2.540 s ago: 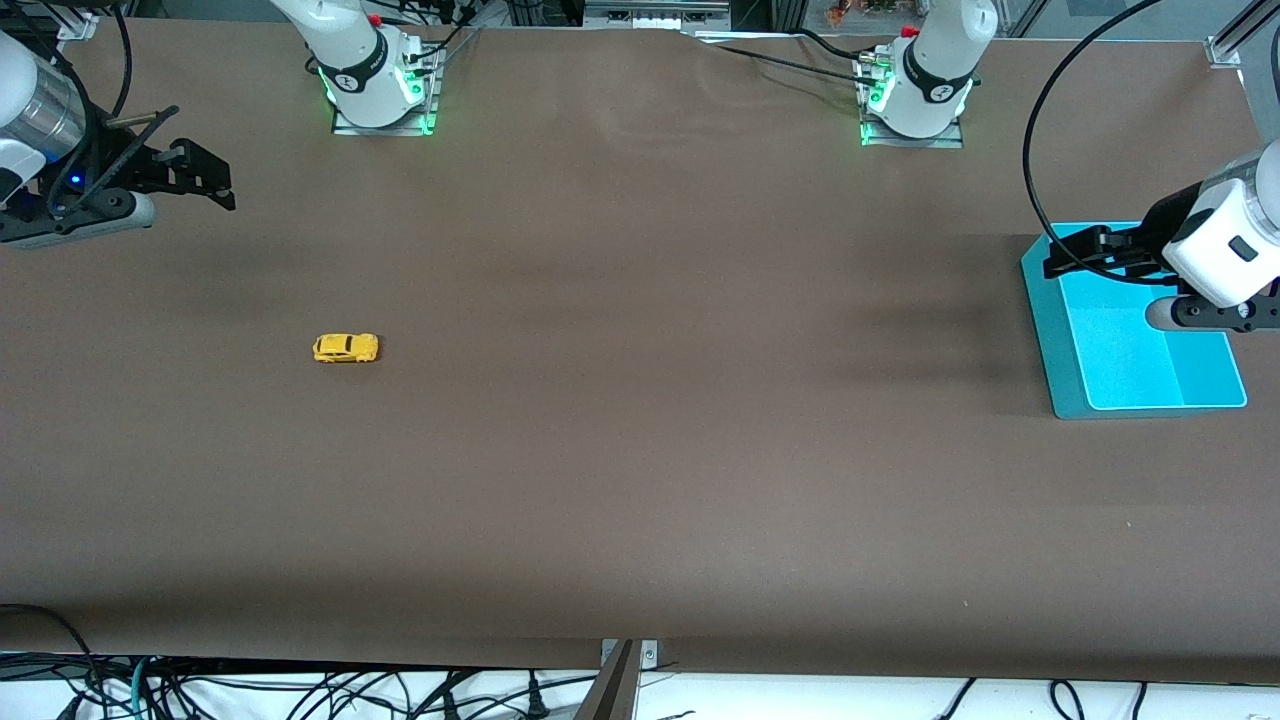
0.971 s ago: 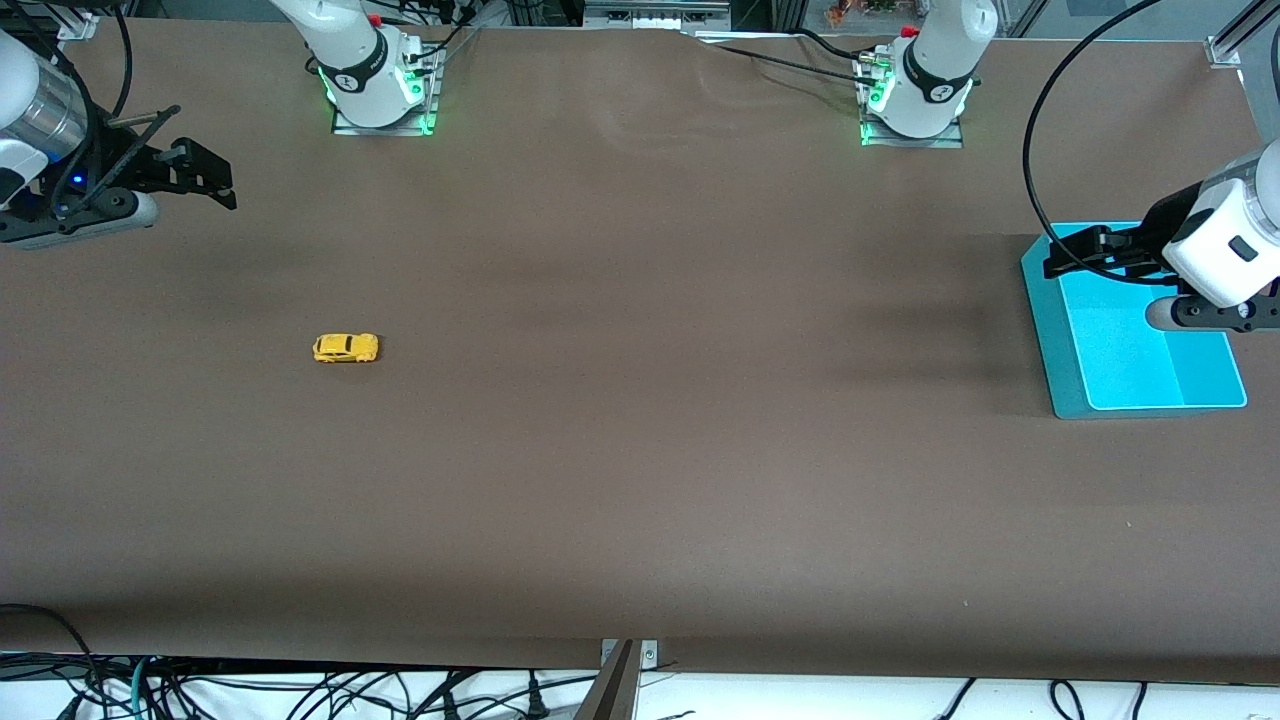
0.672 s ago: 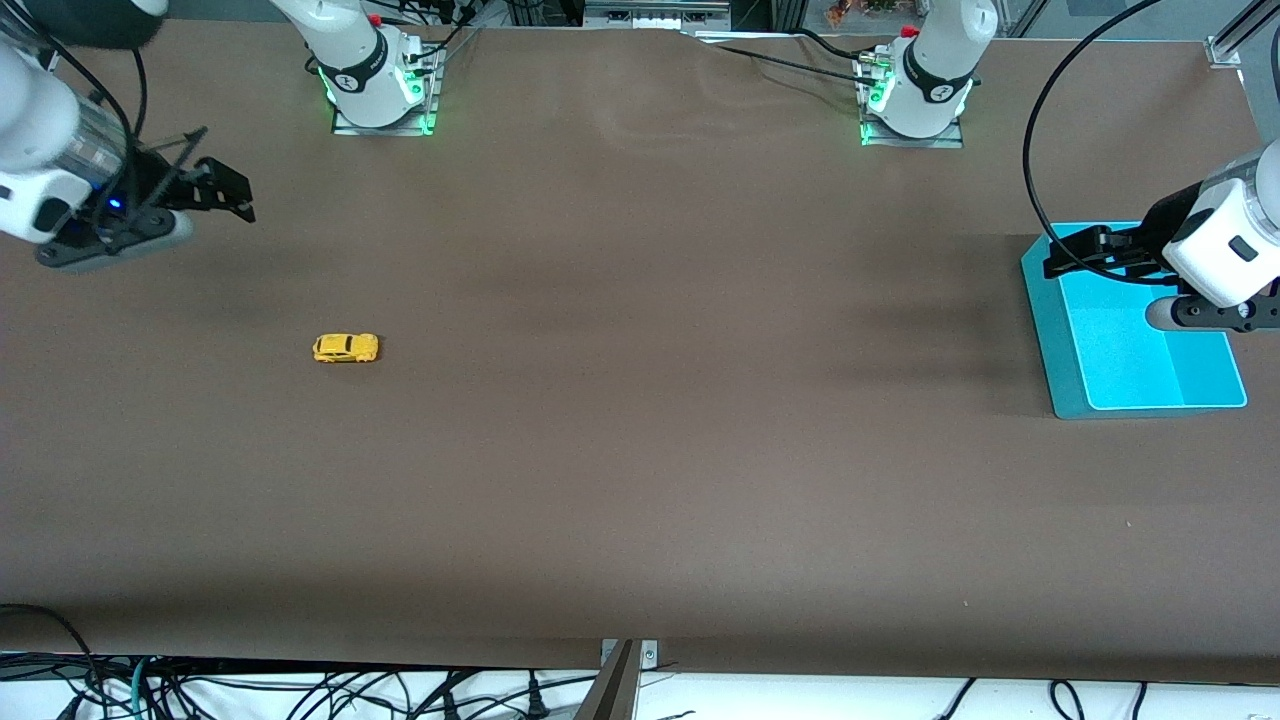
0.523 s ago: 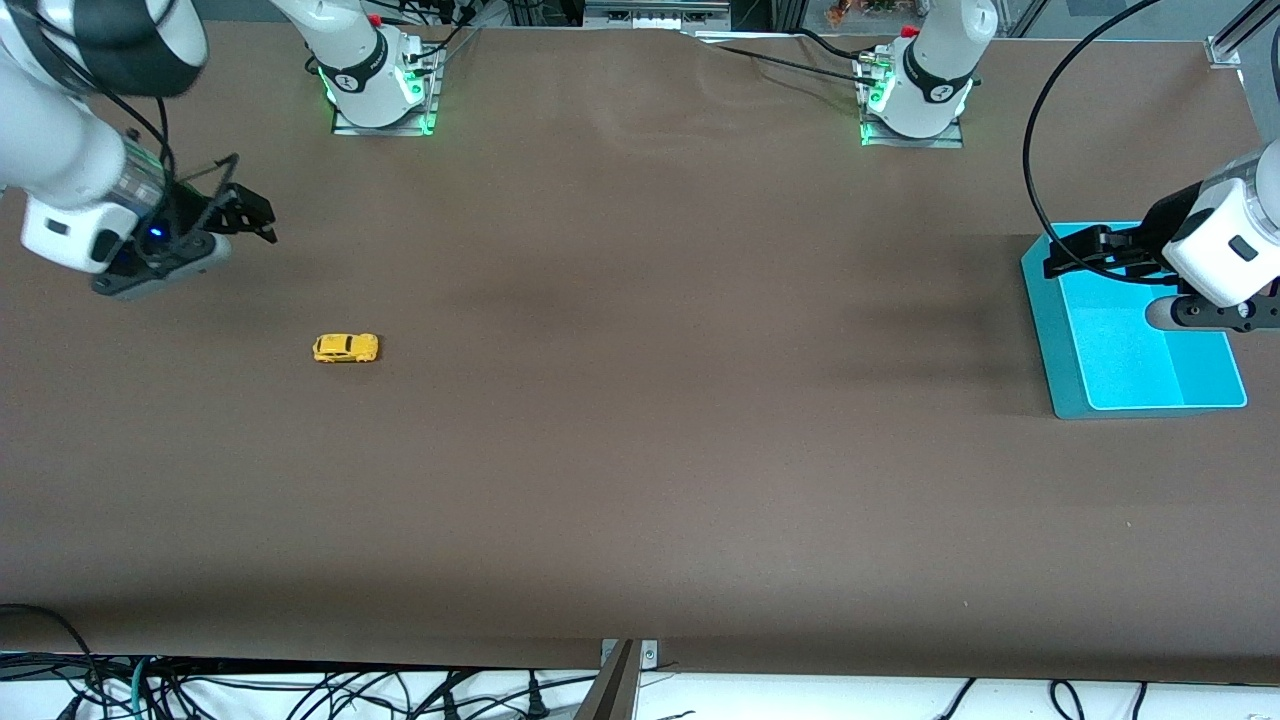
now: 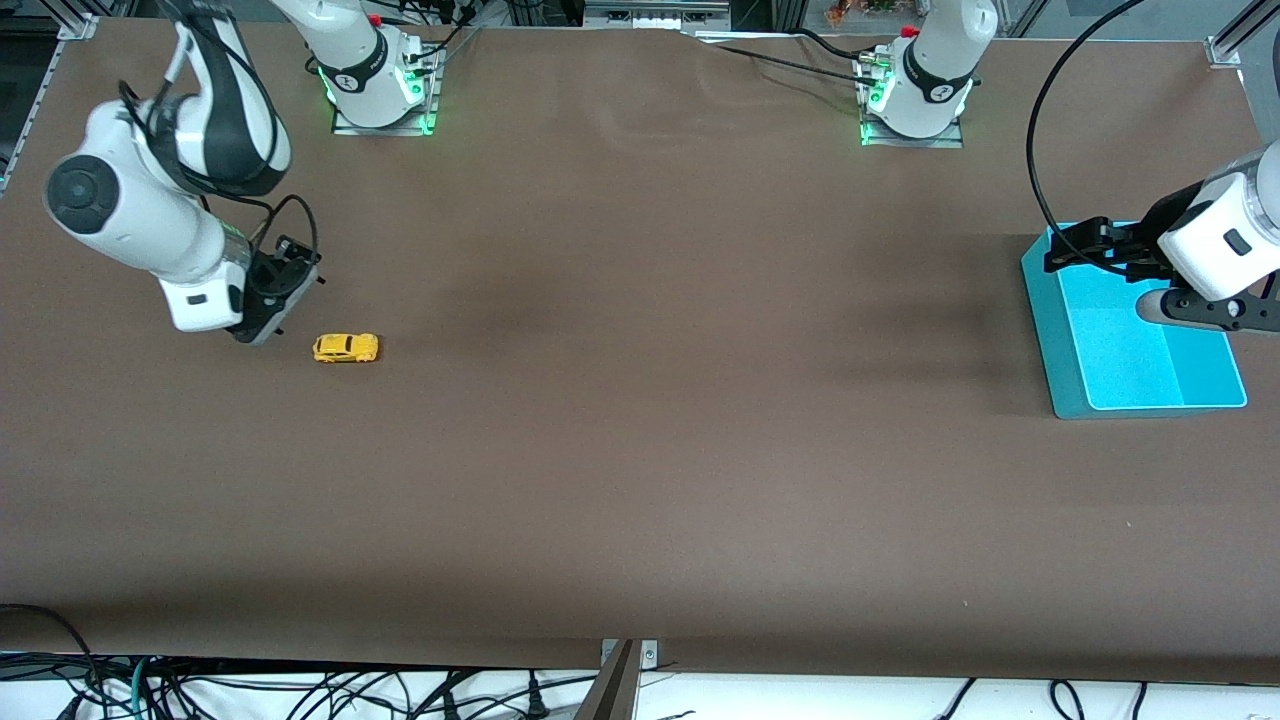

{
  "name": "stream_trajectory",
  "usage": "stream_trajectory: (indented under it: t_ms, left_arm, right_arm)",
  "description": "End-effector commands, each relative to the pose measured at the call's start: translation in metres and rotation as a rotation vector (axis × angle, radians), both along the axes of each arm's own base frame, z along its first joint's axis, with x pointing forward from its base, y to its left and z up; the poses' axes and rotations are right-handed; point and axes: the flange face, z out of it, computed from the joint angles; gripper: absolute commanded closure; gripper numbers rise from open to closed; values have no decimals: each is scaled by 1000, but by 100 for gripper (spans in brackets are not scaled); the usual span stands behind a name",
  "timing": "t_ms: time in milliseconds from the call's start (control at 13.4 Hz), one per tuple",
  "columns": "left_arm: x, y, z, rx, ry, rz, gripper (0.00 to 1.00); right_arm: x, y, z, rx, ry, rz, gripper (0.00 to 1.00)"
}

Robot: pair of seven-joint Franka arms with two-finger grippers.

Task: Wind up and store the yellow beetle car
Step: 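Lower the right gripper onto the yellow car while the left gripper nears the bin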

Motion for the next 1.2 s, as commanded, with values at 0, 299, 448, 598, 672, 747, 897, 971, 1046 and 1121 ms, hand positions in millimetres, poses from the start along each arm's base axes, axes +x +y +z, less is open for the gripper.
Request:
stream_trajectory:
  t_ms: [0,299,448,598,672,747,897,971,1046,1121]
  left_arm:
    - [0,-2,-2,3,7,-101,0]
    - [5,-7,-15,3,32,-133,0]
    - [5,-8,-16,-12,31,-210,0]
    - [5,-10,-16,3,31,-416,0]
    - [5,-13,-16,10,35,-522,0]
    - [5,-13,-16,2,37,-601,0]
    - [5,-11,-16,-11,37,-648,0]
    - [5,-9,-17,-15,38,-648,0]
    - [5,-10,-19,-29,44,-674,0]
    - [3,-15,-20,-43,60,-717,0]
  right_arm:
    - [-12,-1,-40,12,-42,206,0]
    - [-27,-8,-92,31,-69,386,0]
    - [-26,-13,-110,37,-88,447,0]
    - [-22,-14,-113,34,-122,496,0]
    - [-21,-14,-113,31,-134,508,0]
    - [-21,-14,-117,32,-138,518,0]
    - [-19,-15,-123,30,-160,544,0]
    - [-20,-15,-125,31,-158,547,2]
    - [-20,-15,-128,32,-159,547,7]
    - [-19,-15,-129,30,-169,551,16]
